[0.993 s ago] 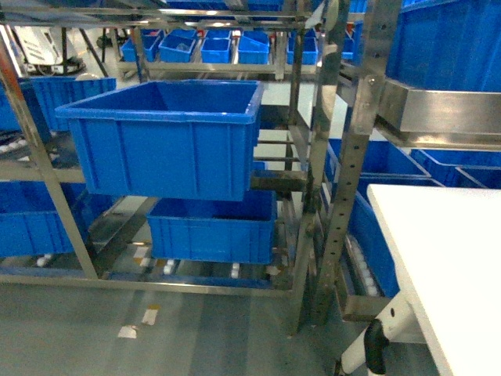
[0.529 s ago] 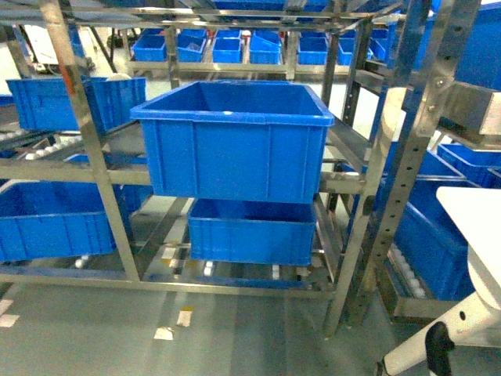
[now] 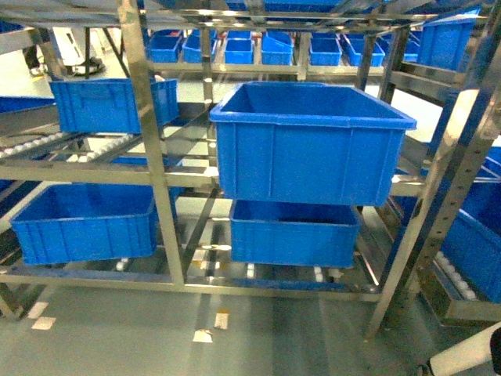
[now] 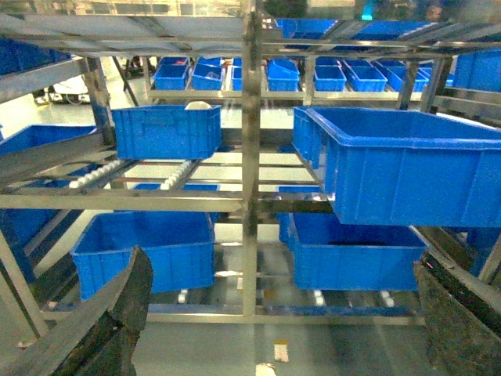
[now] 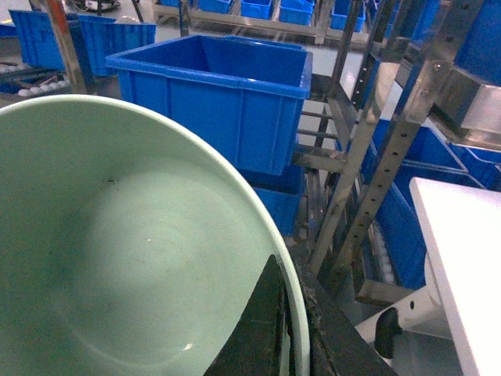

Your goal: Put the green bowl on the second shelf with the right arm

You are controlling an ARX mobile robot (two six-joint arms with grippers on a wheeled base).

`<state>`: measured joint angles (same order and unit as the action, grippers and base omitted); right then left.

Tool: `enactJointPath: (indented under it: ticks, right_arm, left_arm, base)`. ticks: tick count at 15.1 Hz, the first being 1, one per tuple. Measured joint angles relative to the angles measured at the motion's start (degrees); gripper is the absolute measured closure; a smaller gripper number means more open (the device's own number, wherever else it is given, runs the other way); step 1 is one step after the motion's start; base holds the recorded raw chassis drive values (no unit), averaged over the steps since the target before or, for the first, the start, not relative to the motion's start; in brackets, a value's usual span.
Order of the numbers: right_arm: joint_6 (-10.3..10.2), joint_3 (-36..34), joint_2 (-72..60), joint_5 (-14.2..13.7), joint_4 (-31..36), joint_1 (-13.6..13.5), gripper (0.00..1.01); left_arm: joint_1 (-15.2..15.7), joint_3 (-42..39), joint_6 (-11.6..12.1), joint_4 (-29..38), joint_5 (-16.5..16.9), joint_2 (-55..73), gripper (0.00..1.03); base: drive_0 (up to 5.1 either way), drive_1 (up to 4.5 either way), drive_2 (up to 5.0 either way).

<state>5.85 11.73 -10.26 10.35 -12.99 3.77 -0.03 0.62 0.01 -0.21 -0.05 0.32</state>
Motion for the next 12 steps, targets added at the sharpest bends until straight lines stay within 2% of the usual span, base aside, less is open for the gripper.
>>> enactJointPath:
  ticks: [7,12]
  right_arm:
    - [0.0,-0.02,0.0,-0.02,0.02,-0.02,0.99]
    - [0.0,0.0,0.0,0.15,-0.24,-0.02,0.99]
  left_arm:
    - [0.0,0.0,0.0,0.0,0.0,0.0,0.05]
    - [-0.02,0.0,0.0,0.04,-0.17,0.0,0.05]
  base:
    - [-4.9,2.52,2.5]
    - [0.0,0.0,0.0]
